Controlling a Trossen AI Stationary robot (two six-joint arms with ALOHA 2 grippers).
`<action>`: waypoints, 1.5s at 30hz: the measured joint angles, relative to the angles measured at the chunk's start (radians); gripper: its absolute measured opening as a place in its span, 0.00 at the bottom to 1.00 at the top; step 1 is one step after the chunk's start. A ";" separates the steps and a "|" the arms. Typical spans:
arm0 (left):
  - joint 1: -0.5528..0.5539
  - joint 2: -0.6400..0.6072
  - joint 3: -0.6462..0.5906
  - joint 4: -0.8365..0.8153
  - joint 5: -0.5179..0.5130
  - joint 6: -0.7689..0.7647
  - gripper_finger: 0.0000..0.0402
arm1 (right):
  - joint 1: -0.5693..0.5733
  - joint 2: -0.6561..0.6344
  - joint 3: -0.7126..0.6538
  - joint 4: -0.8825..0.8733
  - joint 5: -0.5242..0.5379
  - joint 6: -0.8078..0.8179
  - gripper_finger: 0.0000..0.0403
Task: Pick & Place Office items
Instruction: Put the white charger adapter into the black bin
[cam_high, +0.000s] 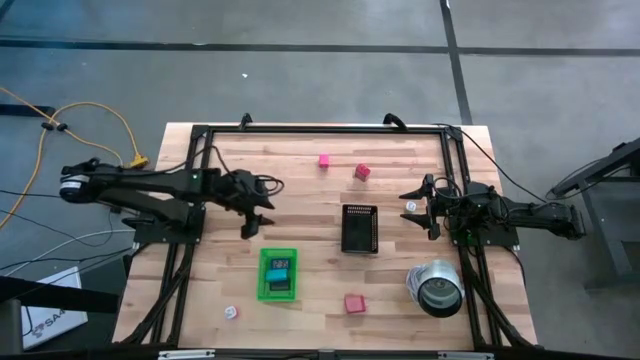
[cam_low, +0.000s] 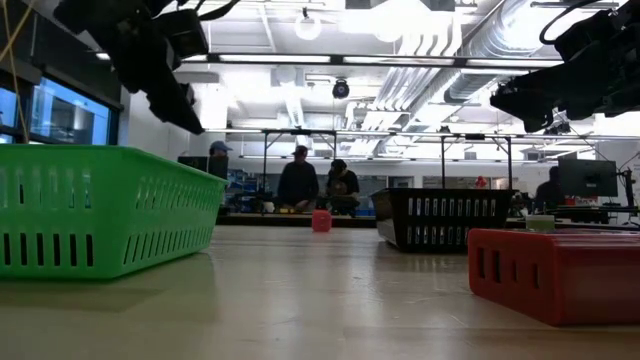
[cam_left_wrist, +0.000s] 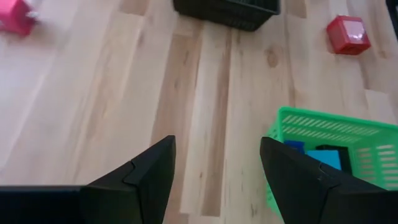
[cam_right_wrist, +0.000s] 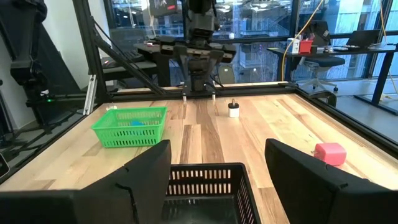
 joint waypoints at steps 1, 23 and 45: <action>0.007 -0.015 -0.008 -0.002 0.000 -0.001 0.57 | 0.000 0.000 0.000 0.000 0.000 0.000 0.62; 0.020 -0.076 -0.026 -0.006 -0.009 0.011 0.57 | 0.000 0.000 0.000 0.000 0.000 0.000 0.62; 0.066 -0.055 -0.026 -0.094 -0.175 0.003 0.57 | 0.000 0.000 0.000 0.000 0.000 0.000 0.62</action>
